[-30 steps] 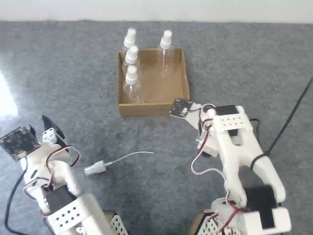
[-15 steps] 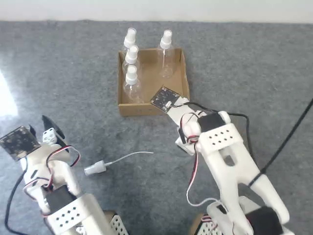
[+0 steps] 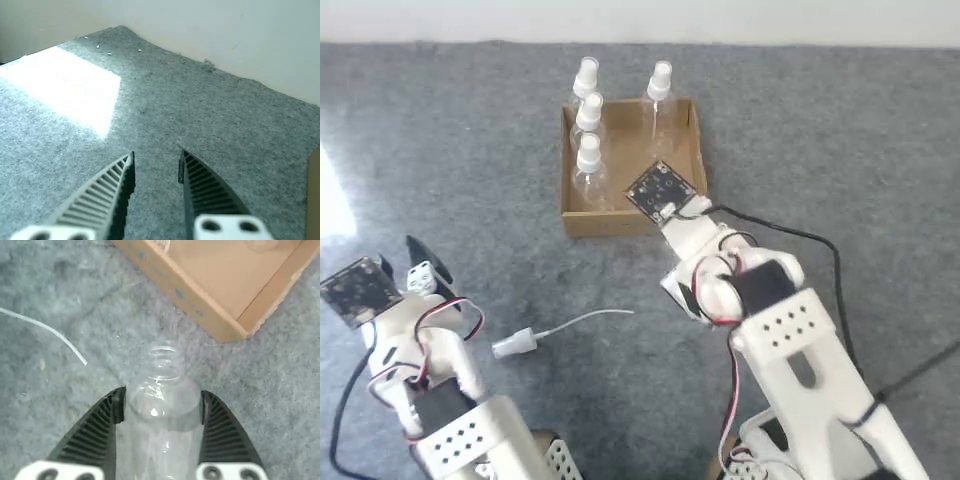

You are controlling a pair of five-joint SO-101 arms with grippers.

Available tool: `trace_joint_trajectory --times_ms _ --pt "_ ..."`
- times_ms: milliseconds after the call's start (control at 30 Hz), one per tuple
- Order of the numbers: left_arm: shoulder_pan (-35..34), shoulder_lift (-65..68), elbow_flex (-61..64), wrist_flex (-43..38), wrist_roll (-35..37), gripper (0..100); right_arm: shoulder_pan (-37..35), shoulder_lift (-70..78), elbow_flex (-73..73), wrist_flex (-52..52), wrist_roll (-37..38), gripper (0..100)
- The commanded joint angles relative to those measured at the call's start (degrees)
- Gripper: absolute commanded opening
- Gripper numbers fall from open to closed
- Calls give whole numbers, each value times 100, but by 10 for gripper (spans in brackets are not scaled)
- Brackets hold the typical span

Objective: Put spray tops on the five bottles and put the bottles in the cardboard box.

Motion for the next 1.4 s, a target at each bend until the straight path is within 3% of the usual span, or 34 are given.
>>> trace_joint_trajectory --times_ms 0,333,600,833,1367 --pt "35 -88 -163 -167 26 134 101 -637 229 -303 -167 59" --pt "273 -88 -180 -105 26 134 620 -2062 1116 -558 -440 59" --pt "923 -88 -646 1020 -615 184 796 -2308 1609 -1033 -809 58" --pt "1090 -44 -725 1108 -1011 188 1332 -2246 1697 -1253 -897 58" --pt "2286 -26 -1420 2769 -1697 189 1367 -2246 2040 -1736 -993 58"
